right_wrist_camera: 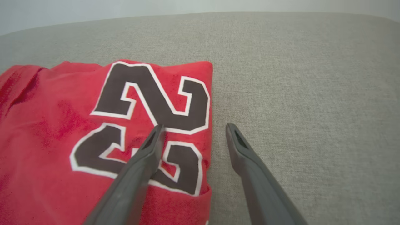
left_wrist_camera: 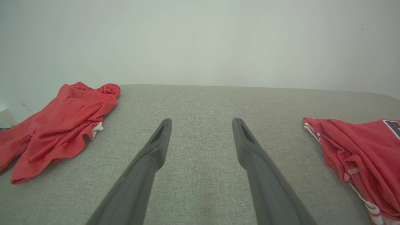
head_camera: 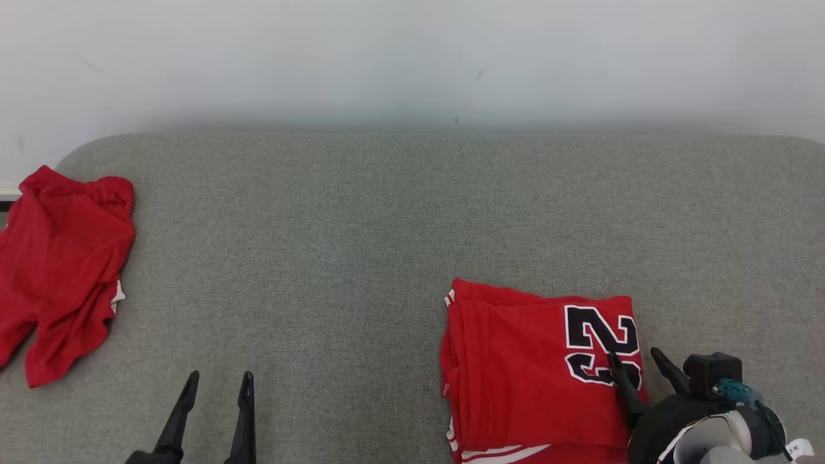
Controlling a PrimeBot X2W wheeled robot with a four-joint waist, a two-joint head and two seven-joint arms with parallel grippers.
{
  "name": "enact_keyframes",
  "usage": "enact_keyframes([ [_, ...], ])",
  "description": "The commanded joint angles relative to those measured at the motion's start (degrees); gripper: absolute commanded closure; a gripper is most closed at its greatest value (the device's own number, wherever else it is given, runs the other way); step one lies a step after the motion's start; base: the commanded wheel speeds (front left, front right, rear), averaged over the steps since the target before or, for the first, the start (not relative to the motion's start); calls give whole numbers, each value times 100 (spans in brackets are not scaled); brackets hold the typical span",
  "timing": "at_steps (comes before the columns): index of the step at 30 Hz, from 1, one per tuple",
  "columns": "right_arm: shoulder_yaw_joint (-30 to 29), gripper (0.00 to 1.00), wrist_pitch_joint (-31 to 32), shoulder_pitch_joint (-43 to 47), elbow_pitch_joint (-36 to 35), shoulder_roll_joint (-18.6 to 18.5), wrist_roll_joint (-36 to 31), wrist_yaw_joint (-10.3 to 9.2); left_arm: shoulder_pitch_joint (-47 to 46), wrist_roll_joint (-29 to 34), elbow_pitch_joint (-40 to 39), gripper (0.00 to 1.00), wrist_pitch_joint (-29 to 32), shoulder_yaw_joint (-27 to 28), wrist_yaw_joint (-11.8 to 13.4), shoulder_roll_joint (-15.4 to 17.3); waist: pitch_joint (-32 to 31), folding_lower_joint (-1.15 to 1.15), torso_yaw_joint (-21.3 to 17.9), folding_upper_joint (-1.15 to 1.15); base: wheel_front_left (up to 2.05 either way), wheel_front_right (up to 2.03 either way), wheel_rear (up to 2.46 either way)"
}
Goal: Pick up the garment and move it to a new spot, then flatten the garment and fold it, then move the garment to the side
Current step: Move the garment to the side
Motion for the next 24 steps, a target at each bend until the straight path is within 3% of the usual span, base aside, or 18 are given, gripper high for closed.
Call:
enact_keyframes([
  [1,11,0,34,-64,124,-10,60,-17,-77,44,10,0,-19,12,9,-14,28,-1,-15,0,0,0,0],
  [6,237,0,187,-228,619,99,173,-16,-156,57,34,0,-19,7,9,-35,64,-1,-23,0,0,0,0],
  [7,302,18,226,-246,691,128,200,-16,-167,53,34,0,-19,11,9,-39,66,-1,-28,0,0,0,0],
  [8,357,60,251,-269,746,151,243,-16,-175,49,32,0,-19,16,9,-43,69,-1,-31,0,0,0,0],
  [9,418,93,236,-287,775,172,275,-16,-177,47,35,0,-19,23,9,-44,72,-1,-35,0,0,0,0],
  [10,463,100,216,-314,797,183,320,-16,-177,44,35,0,-19,36,9,-44,77,-1,-43,0,0,0,0],
  [18,760,100,123,-961,745,-5,587,-16,-233,38,-34,0,-19,94,9,-83,303,-1,-115,0,0,0,0],
  [24,954,100,267,-2028,667,-262,591,-16,-542,84,-155,0,-19,-4,9,-95,963,-1,-165,0,0,0,0],
])
